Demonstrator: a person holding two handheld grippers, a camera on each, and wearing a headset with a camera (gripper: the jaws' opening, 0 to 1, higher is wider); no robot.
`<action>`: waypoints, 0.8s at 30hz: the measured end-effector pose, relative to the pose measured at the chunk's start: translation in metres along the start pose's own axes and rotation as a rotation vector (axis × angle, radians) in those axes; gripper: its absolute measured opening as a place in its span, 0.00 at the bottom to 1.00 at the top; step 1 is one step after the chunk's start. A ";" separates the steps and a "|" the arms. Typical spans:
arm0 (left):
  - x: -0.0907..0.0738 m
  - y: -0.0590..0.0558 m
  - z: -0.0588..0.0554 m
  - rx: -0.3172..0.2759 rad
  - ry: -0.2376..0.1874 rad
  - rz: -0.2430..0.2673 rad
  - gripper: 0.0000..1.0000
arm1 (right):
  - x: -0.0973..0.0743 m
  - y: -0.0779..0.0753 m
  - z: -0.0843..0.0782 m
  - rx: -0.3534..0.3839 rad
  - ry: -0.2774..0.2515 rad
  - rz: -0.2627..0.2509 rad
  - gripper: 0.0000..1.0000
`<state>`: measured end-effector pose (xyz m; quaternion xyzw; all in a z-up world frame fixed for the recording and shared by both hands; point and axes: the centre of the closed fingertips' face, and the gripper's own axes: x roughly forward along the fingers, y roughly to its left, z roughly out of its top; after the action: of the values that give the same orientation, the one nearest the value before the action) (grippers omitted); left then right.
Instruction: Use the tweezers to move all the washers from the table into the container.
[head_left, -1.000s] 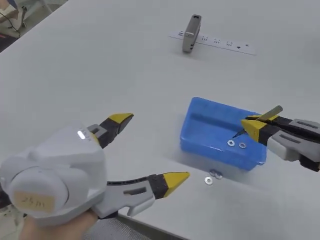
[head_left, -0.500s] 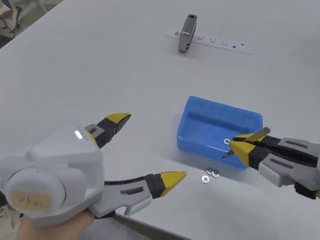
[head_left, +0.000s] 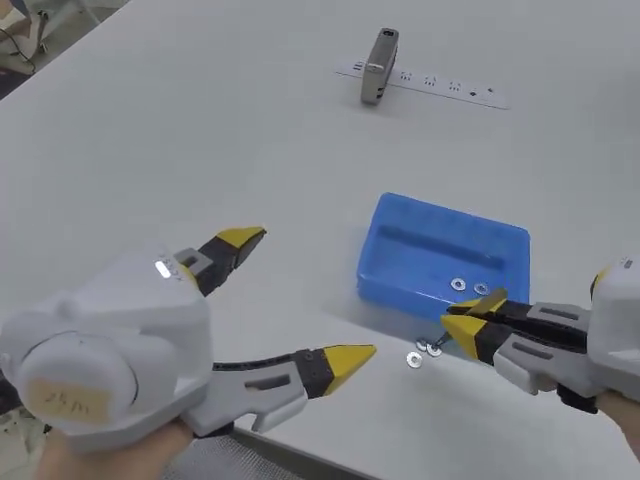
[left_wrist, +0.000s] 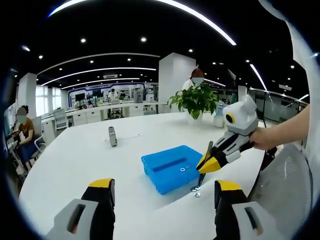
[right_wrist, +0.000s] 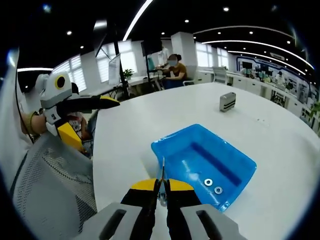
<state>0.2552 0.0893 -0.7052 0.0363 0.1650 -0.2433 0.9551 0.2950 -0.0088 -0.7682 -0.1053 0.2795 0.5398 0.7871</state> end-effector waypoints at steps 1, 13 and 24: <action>0.000 0.000 0.000 0.000 0.002 0.002 0.83 | 0.001 -0.001 -0.002 0.004 0.004 0.002 0.03; 0.001 -0.001 -0.001 0.003 0.009 -0.007 0.83 | 0.005 -0.002 -0.007 -0.007 0.017 0.002 0.03; 0.001 -0.002 -0.001 0.008 0.010 -0.008 0.83 | 0.005 0.003 -0.009 -0.086 0.031 0.002 0.03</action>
<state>0.2546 0.0877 -0.7068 0.0408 0.1691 -0.2479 0.9531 0.2910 -0.0079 -0.7780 -0.1472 0.2682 0.5504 0.7768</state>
